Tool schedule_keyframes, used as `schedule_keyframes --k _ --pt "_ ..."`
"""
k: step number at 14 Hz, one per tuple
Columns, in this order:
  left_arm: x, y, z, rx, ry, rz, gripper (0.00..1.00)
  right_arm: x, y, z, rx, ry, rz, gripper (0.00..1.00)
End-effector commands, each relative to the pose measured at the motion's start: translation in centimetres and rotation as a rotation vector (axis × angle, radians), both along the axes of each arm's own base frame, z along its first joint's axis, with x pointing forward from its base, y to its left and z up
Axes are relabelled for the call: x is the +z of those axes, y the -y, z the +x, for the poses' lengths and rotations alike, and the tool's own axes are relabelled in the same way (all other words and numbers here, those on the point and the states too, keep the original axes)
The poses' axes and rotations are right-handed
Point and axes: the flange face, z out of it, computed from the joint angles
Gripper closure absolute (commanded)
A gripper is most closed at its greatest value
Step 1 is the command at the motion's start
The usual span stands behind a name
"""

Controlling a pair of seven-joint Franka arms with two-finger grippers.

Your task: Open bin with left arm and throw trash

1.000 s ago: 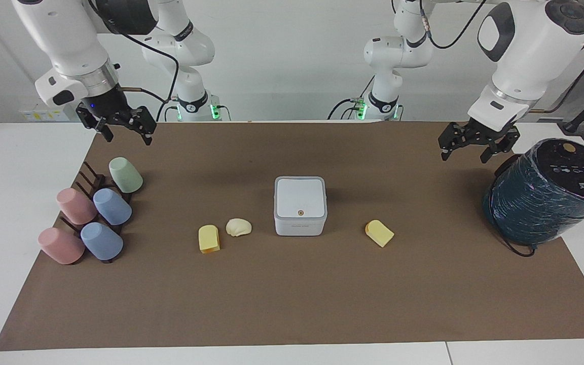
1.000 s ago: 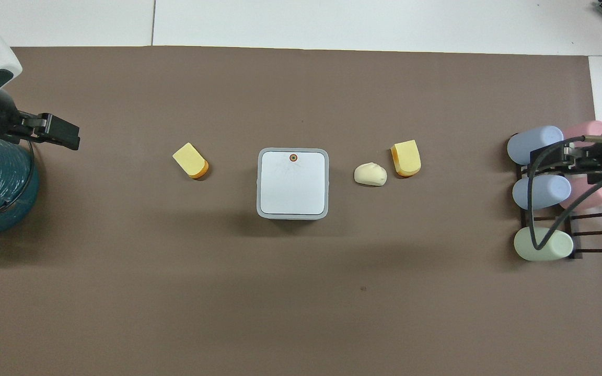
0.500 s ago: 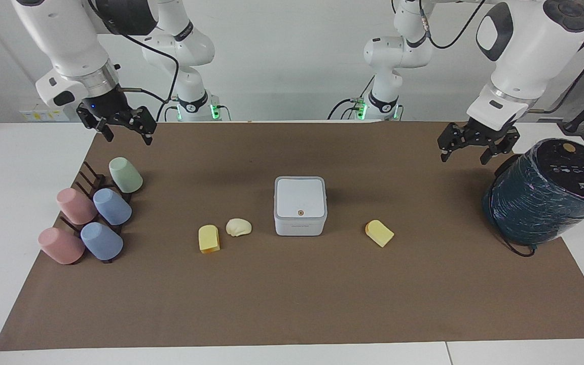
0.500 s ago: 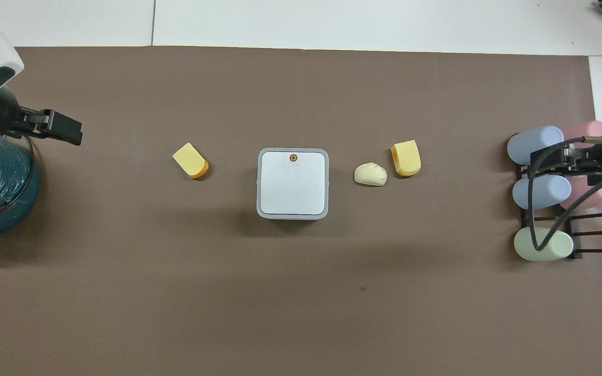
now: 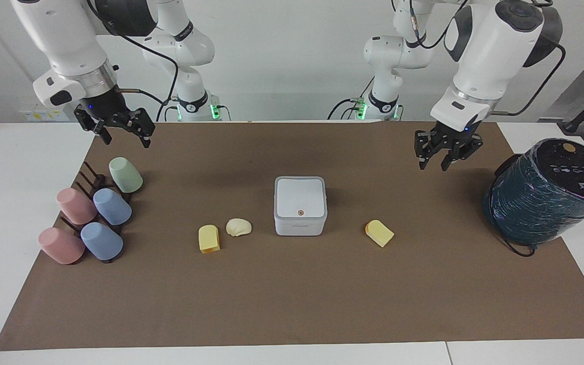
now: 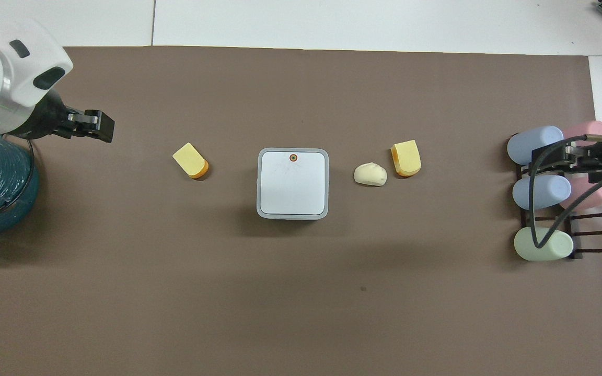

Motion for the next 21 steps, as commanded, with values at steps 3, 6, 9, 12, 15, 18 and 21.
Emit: schedule_keyframes --k 3,6,9,12,15,18,21 --pt "-2.2 5.8 -2.2 0.076 0.036 -0.056 1.0 -4.9 -3.9 -0.1 0.067 0.086 0.023 0.0" --pt "-3.8 9.9 -2.4 0.149 0.064 -0.144 1.0 -10.0 -7.3 1.7 0.121 0.096 0.024 0.0" --pt "-6.6 13.8 -2.6 0.193 0.097 -0.221 1.0 -15.1 -10.8 3.8 0.173 0.105 0.024 0.0" --pt "-9.2 16.7 -2.5 0.216 0.136 -0.263 1.0 -20.4 -12.9 4.7 0.195 0.113 0.023 0.0" --pt "-10.4 17.9 -2.4 0.23 0.171 -0.328 1.0 -23.8 -14.5 3.6 0.239 0.158 0.029 0.0" --pt "-11.5 18.9 -2.3 0.225 0.182 -0.342 1.0 -26.1 -16.6 3.0 0.284 0.192 0.035 0.0" --pt "-13.8 20.3 -2.1 0.223 0.181 -0.345 1.0 -29.6 -16.3 1.7 0.345 0.202 0.027 0.0"
